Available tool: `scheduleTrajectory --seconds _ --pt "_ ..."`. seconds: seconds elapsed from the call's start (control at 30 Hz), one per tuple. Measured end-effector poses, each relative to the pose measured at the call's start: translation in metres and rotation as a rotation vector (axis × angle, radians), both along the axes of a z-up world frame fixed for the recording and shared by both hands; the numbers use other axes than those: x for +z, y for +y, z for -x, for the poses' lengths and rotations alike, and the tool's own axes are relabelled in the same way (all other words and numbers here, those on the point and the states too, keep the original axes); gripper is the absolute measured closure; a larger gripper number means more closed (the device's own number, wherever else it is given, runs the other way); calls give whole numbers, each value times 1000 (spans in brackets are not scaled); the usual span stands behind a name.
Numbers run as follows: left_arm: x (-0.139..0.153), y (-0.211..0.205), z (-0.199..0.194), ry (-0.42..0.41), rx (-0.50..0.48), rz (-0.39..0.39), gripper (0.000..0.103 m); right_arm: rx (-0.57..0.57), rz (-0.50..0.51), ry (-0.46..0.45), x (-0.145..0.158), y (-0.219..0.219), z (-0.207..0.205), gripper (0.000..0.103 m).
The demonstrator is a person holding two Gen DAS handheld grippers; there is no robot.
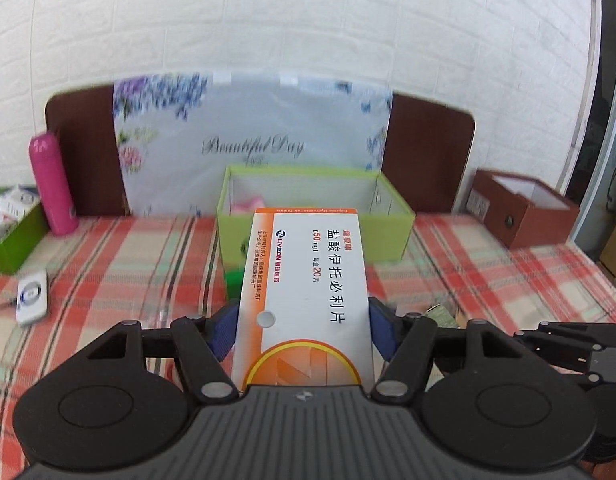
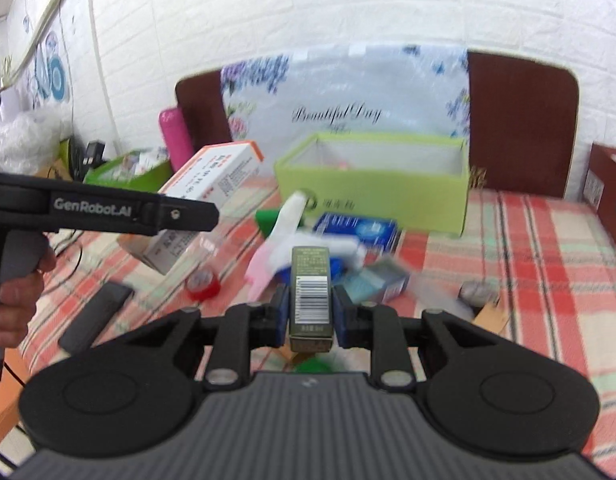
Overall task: Organize objects
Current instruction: 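Lower both held boxes into the lime-green box and open both tools, then withdraw both open tools from the lime-green box back over the table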
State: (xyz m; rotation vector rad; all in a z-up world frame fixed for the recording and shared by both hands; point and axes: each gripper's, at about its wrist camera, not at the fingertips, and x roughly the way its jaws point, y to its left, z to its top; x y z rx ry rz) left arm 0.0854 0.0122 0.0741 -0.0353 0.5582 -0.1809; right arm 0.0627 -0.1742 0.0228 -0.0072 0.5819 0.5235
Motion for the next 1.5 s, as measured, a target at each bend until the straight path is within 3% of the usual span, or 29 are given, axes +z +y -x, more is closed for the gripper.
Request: scheduleTrajectory --seconds 0.1,0.27,0.43,0.63,0.83,0.87,0.9,0.93,0.97,1.03,1.13,1.23,1.5 --pt "12 -12 -27 -28 -3 -19 34 -31 1 -60 17 -4 -22 81" --pt "24 -24 -86 -29 6 14 34 -74 24 -105 35 -3 -74 81" --pt "26 -33 -153 -56 73 18 34 -115 8 -91 36 -8 -144 81" --pt "-2 -45 -233 1 88 -8 34 -151 22 -42 10 0 -230 81" --pt "-35 -40 -270 17 112 -13 34 -156 88 -20 -23 12 -283 81" --pt "-40 -39 -272 -2 125 -13 31 -155 100 -17 -29 15 -289 81" --pt "-44 -38 -273 -14 144 -25 16 -153 113 -16 -35 18 -294 80" --pt "-46 -39 -275 -9 168 -44 9 -144 124 -19 -40 20 -298 69" --pt "-49 -38 -276 -5 192 -60 7 -130 141 -22 -45 23 -301 39" --pt "-50 -33 -277 0 189 -45 7 -130 160 -49 -50 26 -302 15" --pt "-47 -24 -275 10 192 -15 7 -113 165 -78 -51 25 -294 12" --pt "-37 -22 -263 2 183 -34 7 -129 137 -86 -39 19 -281 0" --pt "-4 -27 -196 19 175 -104 7 -124 38 -117 5 -1 -214 0"
